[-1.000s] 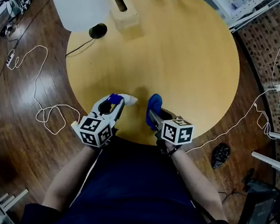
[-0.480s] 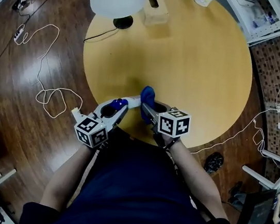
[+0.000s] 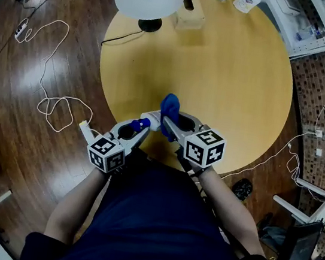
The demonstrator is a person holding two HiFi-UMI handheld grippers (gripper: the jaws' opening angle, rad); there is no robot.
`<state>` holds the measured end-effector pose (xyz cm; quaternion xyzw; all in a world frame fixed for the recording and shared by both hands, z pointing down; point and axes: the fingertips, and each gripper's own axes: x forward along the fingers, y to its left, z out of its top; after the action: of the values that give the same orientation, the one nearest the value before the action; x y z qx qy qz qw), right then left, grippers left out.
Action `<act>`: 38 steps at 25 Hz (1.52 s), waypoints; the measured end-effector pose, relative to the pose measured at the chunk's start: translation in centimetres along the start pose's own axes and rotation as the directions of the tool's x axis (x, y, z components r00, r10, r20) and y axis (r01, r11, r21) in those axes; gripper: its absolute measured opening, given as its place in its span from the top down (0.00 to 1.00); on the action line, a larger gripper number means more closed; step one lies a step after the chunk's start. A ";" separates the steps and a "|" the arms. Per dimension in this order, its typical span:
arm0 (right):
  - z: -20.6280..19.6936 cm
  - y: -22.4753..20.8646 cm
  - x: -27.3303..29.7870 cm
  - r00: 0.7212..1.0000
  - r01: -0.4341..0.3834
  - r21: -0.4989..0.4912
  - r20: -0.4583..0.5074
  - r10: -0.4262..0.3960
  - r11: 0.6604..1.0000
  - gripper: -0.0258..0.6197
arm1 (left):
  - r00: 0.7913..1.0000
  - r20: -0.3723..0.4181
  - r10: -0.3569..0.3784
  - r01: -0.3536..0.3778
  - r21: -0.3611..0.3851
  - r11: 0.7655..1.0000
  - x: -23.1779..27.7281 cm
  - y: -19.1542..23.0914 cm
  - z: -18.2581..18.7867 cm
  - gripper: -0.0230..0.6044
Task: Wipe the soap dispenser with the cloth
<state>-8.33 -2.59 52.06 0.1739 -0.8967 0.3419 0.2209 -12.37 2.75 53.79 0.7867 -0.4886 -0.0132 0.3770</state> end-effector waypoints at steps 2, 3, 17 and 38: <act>-0.1 3.0 1.1 0.998 -0.068 -0.103 -0.001 0.068 0.992 0.81 | 1.000 0.006 -0.007 0.007 -0.026 1.000 0.0 0.1 0.0 0.76; -0.7 3.5 1.5 0.997 -0.078 -0.121 -0.006 0.078 0.990 0.81 | 1.000 0.009 -0.009 0.010 -0.038 0.999 0.0 0.1 0.1 0.76; -9.4 -9.9 0.4 0.959 0.228 0.138 -0.205 -0.198 0.964 0.80 | 0.995 -0.099 0.019 -0.008 0.116 0.993 1.7 -0.5 0.8 0.76; -14.4 -13.2 -13.0 0.916 0.382 0.405 -0.047 -0.398 0.831 0.80 | 0.884 -0.387 0.264 -0.044 0.493 0.869 5.1 -3.3 -0.8 0.50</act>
<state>12.72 0.18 62.08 0.4017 -0.7557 0.4646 0.2275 -6.94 0.07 54.17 0.7937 -0.4411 0.3156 0.2752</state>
